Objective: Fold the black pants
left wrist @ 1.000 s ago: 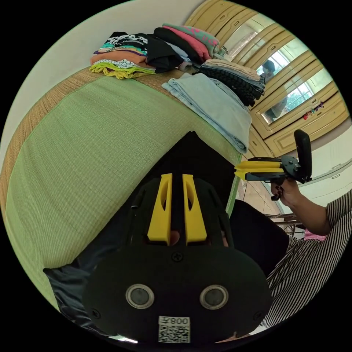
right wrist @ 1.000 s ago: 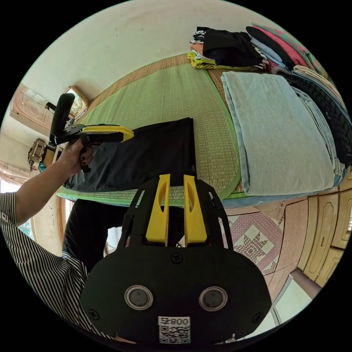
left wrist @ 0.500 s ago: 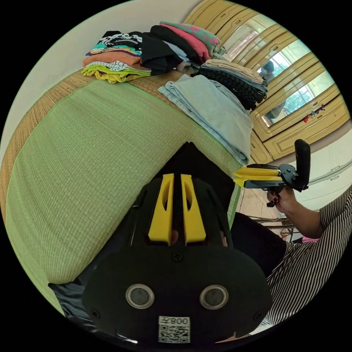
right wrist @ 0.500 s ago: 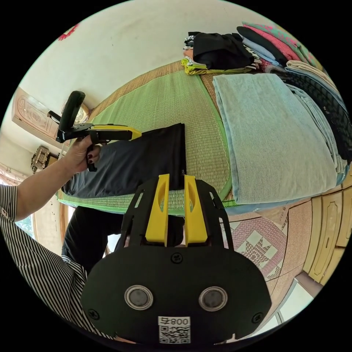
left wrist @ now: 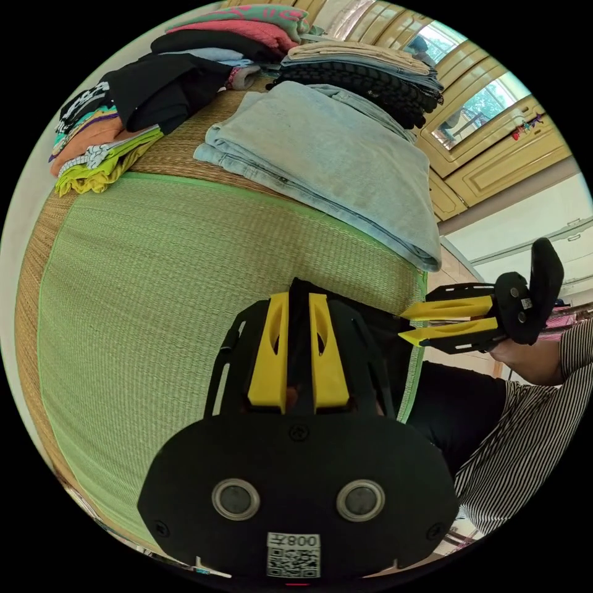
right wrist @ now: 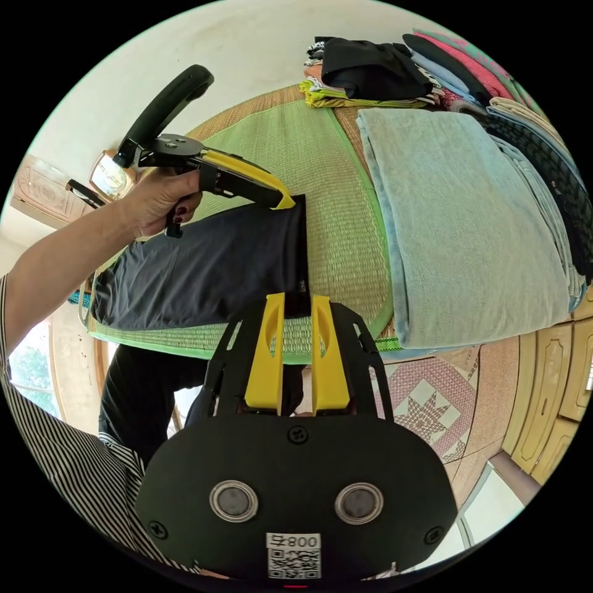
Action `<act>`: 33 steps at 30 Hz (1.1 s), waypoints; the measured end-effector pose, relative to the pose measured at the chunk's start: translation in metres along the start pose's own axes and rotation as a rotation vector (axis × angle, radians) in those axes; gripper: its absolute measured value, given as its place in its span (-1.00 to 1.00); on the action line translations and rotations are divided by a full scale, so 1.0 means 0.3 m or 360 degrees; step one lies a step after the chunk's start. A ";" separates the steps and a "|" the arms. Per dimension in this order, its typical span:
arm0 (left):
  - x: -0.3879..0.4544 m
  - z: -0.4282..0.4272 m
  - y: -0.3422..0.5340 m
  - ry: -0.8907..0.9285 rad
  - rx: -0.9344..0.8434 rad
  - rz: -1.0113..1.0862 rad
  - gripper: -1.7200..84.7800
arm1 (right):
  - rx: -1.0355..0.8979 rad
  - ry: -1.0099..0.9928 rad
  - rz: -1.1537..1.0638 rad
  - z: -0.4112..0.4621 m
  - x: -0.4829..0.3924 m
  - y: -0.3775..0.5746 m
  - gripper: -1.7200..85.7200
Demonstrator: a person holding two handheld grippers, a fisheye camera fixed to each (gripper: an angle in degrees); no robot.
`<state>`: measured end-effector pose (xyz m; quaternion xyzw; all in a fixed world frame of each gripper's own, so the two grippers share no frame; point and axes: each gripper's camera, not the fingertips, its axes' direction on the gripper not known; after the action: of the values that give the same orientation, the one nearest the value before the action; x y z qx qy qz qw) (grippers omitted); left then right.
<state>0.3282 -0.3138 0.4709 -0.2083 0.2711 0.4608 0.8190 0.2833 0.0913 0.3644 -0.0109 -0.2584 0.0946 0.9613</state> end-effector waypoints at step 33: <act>0.125 -0.677 0.488 -0.0171 0.0288 0.0093 -0.93 | 0.0304 -0.0246 -0.0267 -0.239 -0.132 0.165 -0.93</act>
<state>0.1661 -0.3381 0.2781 -0.1005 0.2732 0.4686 0.8341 0.2766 0.1346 0.2792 0.1095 -0.3217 0.0386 0.9397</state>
